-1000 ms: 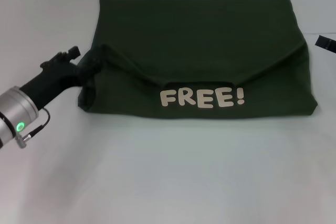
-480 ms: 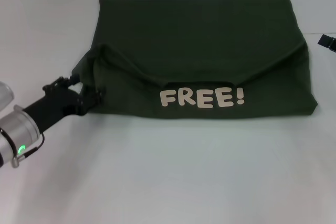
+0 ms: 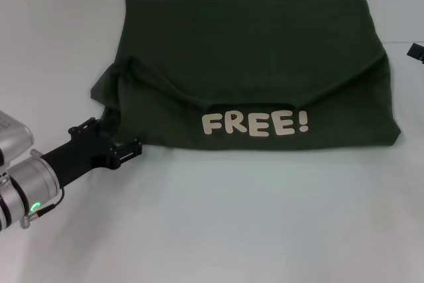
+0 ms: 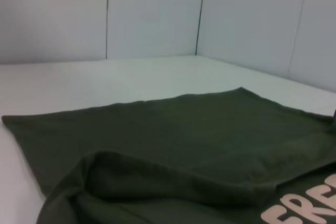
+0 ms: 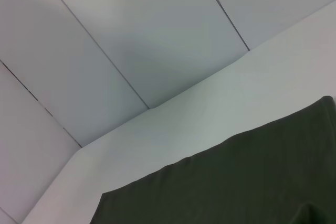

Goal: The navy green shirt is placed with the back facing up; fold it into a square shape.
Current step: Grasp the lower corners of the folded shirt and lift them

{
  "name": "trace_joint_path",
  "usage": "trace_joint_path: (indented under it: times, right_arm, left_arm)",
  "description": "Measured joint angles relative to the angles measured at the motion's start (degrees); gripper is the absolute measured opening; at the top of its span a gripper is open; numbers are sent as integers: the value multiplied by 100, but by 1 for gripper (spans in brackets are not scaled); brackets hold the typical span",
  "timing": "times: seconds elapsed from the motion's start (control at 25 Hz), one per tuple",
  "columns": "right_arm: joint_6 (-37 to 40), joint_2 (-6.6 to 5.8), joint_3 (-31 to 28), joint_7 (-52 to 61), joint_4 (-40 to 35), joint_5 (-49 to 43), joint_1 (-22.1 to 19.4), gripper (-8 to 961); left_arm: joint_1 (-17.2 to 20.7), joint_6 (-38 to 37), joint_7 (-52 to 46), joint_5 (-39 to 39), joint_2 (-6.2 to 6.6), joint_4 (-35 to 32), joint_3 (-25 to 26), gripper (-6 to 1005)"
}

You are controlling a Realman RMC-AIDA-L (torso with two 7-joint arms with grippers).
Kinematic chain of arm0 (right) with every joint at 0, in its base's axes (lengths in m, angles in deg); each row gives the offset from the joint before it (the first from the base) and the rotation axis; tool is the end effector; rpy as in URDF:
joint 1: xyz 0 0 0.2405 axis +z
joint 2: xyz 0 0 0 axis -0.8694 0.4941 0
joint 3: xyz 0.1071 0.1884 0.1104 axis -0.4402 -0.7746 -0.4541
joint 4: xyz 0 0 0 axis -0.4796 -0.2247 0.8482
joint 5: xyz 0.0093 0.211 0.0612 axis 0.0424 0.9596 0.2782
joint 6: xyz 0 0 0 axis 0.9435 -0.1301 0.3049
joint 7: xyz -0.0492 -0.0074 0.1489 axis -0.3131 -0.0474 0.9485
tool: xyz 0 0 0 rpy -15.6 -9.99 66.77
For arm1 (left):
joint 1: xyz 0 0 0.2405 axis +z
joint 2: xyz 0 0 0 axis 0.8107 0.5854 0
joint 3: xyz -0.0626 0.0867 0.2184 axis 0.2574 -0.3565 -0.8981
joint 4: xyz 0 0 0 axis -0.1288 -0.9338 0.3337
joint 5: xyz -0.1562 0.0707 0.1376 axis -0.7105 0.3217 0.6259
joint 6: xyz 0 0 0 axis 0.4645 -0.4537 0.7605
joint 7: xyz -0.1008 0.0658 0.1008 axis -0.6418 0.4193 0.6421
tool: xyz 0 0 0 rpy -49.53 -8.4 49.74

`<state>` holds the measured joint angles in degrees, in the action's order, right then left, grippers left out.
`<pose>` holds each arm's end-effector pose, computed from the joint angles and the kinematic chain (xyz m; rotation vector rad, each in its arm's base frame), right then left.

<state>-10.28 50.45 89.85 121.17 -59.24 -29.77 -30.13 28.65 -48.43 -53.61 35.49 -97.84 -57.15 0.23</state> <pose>0.3401 0.3856 0.0923 -1.8135 1.3130 0.9084 -0.3025 0.3577 -0.0516 -2.2141 -0.6981 -0.5583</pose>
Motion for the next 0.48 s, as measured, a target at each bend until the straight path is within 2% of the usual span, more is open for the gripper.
trace_joint_path:
  times: [0.48]
  right_arm:
    - [-9, 26, 0, 0, -1, 0, -13, 549]
  left_arm:
    - [-99, 649, -11, 11, -7, 9, -335, 747]
